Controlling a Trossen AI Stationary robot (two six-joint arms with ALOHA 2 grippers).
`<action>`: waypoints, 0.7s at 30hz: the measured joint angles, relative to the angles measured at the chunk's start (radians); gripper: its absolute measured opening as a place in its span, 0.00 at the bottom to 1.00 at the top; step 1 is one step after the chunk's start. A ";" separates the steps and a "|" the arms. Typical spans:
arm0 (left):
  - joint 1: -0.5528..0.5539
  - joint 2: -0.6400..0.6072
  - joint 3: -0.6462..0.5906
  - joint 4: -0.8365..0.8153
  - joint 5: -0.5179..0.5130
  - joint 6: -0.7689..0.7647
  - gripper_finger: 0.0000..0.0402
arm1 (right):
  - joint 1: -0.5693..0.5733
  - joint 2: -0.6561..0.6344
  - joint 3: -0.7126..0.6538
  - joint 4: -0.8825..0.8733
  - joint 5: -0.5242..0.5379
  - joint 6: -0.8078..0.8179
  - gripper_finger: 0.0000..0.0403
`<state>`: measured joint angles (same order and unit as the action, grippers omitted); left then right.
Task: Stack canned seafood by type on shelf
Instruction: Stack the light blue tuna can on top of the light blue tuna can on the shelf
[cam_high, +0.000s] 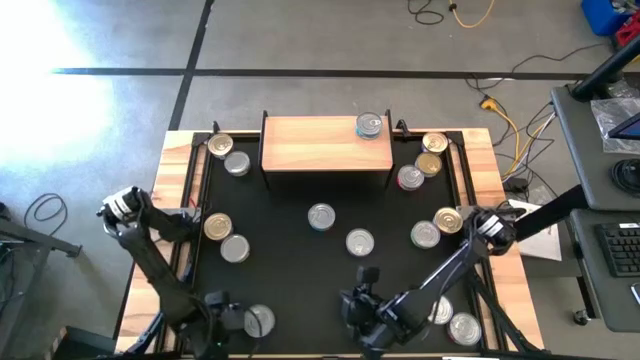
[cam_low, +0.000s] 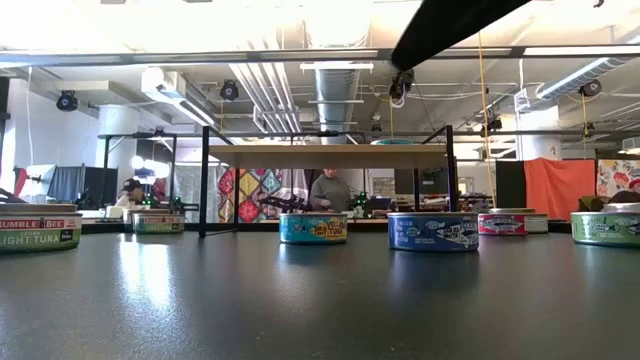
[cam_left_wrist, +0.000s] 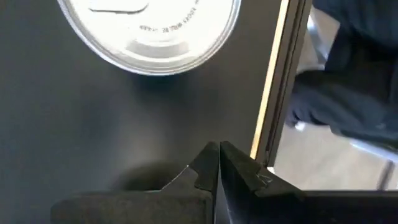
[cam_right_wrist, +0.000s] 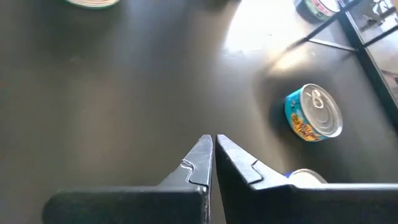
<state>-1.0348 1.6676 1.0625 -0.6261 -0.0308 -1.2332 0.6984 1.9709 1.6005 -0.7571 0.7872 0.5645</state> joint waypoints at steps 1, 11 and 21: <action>-0.003 0.000 -0.005 0.011 -0.027 -0.015 0.00 | -0.011 0.000 0.000 0.001 0.000 -0.003 0.03; 0.042 0.059 -0.077 0.167 -0.102 -0.007 0.00 | -0.061 0.000 0.000 0.007 -0.009 -0.019 0.03; 0.193 0.174 -0.053 0.465 -0.175 0.471 0.00 | -0.061 0.000 0.000 0.008 -0.010 -0.045 0.03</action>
<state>-0.8422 1.8418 1.0092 -0.1608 -0.2059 -0.7627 0.6376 1.9709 1.6005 -0.7487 0.7776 0.5198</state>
